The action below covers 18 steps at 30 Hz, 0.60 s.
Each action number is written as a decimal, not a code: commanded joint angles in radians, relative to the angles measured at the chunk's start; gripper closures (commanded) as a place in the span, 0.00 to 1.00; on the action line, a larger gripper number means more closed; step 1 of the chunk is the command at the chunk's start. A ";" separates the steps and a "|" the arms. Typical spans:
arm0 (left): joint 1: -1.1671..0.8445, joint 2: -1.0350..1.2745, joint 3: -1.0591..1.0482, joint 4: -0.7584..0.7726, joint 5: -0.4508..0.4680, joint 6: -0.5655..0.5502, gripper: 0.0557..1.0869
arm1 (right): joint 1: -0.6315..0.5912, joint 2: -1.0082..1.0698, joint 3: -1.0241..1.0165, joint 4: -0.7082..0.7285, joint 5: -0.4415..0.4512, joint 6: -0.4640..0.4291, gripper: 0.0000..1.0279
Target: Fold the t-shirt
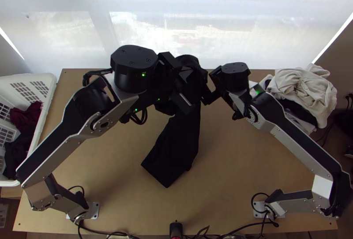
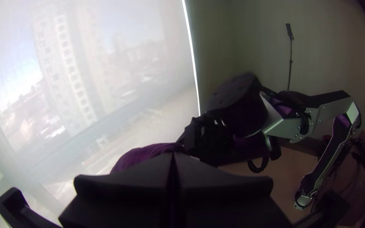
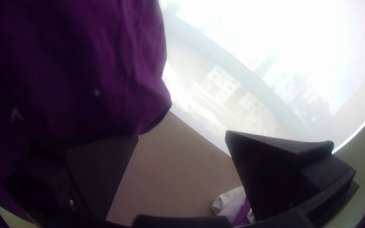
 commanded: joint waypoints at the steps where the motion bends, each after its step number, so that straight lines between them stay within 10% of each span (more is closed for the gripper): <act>1: -0.002 0.004 -0.006 -0.012 0.000 0.005 0.96 | 0.056 -0.010 0.022 0.025 -0.029 -0.006 0.07; 14: 0.041 0.004 -0.049 -0.054 -0.017 0.017 0.96 | 0.114 -0.068 -0.044 -0.033 -0.045 -0.002 0.10; 18: 0.085 -0.032 -0.184 -0.065 -0.017 0.019 0.47 | 0.056 -0.140 -0.131 -0.035 -0.045 0.000 0.10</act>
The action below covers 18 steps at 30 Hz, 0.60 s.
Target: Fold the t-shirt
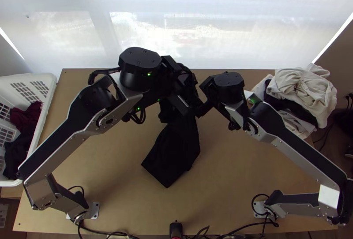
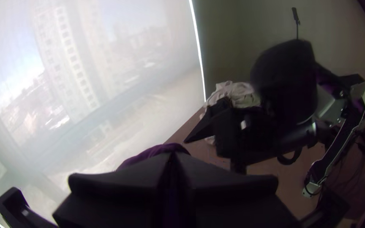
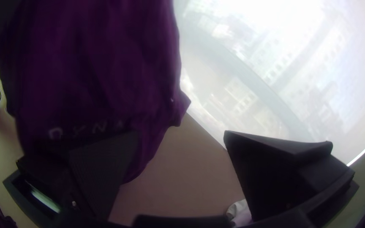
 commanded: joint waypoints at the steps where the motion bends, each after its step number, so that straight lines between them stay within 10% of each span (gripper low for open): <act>1: 0.065 -0.039 -0.164 -0.025 -0.004 -0.001 0.25 | -0.064 -0.095 -0.115 -0.014 -0.002 0.006 0.08; 2: 0.074 -0.047 -0.193 -0.025 -0.004 -0.006 0.11 | -0.074 -0.110 -0.129 -0.016 -0.002 0.006 0.07; 18: 0.358 -0.210 -0.489 -0.056 0.023 -0.021 0.06 | 0.036 -0.070 -0.126 -0.034 -0.002 0.037 0.07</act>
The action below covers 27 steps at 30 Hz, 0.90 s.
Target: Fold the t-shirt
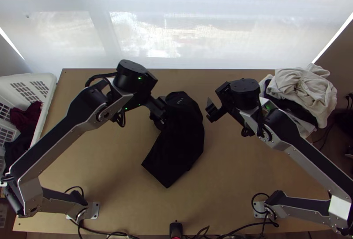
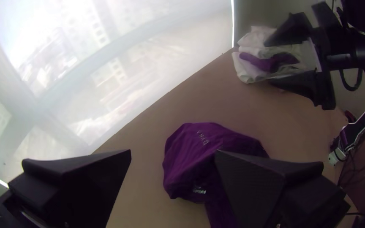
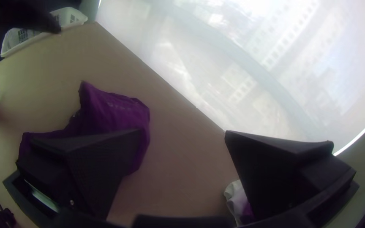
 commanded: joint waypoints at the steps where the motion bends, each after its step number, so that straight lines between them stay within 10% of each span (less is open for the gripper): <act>1: 0.207 -0.082 -0.082 -0.031 0.033 -0.001 0.06 | 0.116 0.062 0.006 -0.001 0.002 0.008 0.07; 22: 0.556 -0.364 -0.419 0.031 0.168 -0.106 0.06 | 0.236 0.638 0.405 -0.027 -0.053 -0.053 0.10; 27: 0.560 -0.379 -0.456 0.052 0.173 -0.115 0.06 | 0.199 0.706 0.424 -0.067 -0.099 -0.056 0.43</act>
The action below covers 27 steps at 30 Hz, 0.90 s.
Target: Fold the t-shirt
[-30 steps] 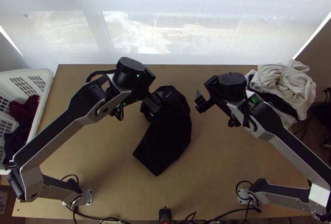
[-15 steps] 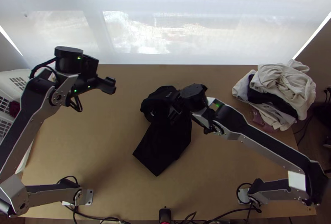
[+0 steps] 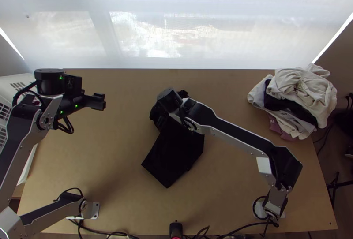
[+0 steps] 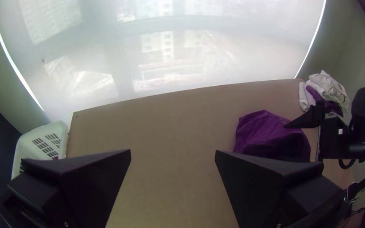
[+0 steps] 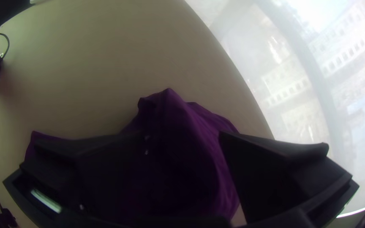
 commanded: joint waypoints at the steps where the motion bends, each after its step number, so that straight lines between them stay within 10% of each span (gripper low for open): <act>1: 0.025 -0.037 -0.076 0.026 0.014 -0.013 0.06 | -0.039 0.123 0.063 -0.040 -0.049 -0.014 0.50; 11: -0.018 -0.033 -0.099 0.052 0.039 -0.027 0.06 | -0.130 0.103 0.068 -0.049 -0.094 -0.011 0.97; 27: -0.278 -0.037 -0.268 0.040 0.085 -0.024 0.06 | -0.216 -0.173 0.163 -0.129 -0.098 -0.011 0.97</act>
